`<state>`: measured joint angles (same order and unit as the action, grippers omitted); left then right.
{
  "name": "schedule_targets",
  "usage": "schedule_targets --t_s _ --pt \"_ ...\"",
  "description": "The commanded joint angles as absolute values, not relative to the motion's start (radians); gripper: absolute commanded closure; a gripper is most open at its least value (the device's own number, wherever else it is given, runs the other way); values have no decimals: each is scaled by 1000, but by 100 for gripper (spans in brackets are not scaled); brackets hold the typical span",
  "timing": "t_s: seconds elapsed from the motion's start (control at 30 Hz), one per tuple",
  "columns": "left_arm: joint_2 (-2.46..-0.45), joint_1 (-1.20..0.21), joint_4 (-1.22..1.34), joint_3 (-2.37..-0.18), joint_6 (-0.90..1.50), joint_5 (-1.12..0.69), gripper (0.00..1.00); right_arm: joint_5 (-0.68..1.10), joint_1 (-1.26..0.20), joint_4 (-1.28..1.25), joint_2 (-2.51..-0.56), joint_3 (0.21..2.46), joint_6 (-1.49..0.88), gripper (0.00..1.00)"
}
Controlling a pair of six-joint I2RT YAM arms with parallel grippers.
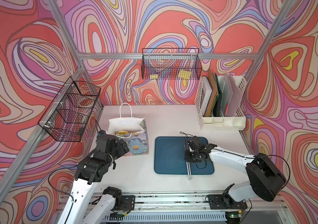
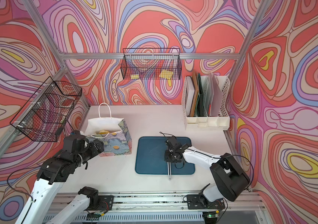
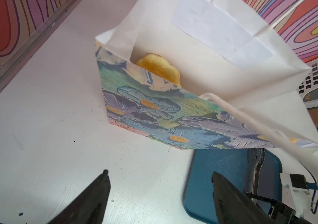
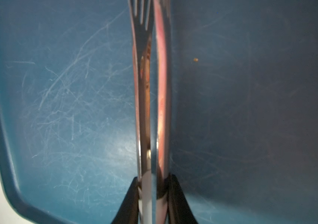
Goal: Pack bread into a paper bag
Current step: Place the clamp on the plate, then reset both arms
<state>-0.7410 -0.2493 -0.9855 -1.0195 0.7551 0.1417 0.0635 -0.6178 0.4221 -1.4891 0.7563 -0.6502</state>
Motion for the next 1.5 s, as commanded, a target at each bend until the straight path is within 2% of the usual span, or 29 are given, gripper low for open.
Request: schedule_targets --t_s 0.0,0.03,0.07,0.1,0.37,0.5,0.63,0.8,0.97,1.03,1.1,1.23,1.47 --pt "-730 -251 -1023 -1020 732 159 13 60 -620 392 -1536 751 -644 71" --pt "-730 -251 -1023 -1021 729 161 13 58 -620 389 -1543 749 -643 69" --pt "-732 -252 -1024 -1023 727 159 13 58 -621 391 -1547 751 -645 58" --pt "-733 -251 -1025 -1025 727 157 13 58 -620 400 -1548 758 -644 52" --pt "-721 -252 -1019 -1023 685 130 11 -22 -622 522 -1364 868 -616 45" --pt "-715 -251 -993 -1002 648 109 9 -195 -621 570 -1218 943 -550 44" --pt "-718 -252 -909 -947 543 52 3 -456 -620 384 -972 857 -404 37" --pt "-691 -251 -798 -867 506 72 0 -694 -620 -139 -773 546 -75 34" --pt "-587 -251 -456 -664 436 121 0 -907 -621 -436 -837 402 96 39" --pt "-558 -251 -341 -588 378 104 1 -846 -620 -629 -835 327 191 39" --pt "-568 -252 -310 -559 343 152 1 -776 -608 -840 -877 251 263 32" --pt "-653 -252 -256 -537 277 215 2 -759 -593 -962 -1010 238 323 33" --pt "-761 -251 61 -412 186 263 2 -733 -555 -1296 -1344 146 329 34"
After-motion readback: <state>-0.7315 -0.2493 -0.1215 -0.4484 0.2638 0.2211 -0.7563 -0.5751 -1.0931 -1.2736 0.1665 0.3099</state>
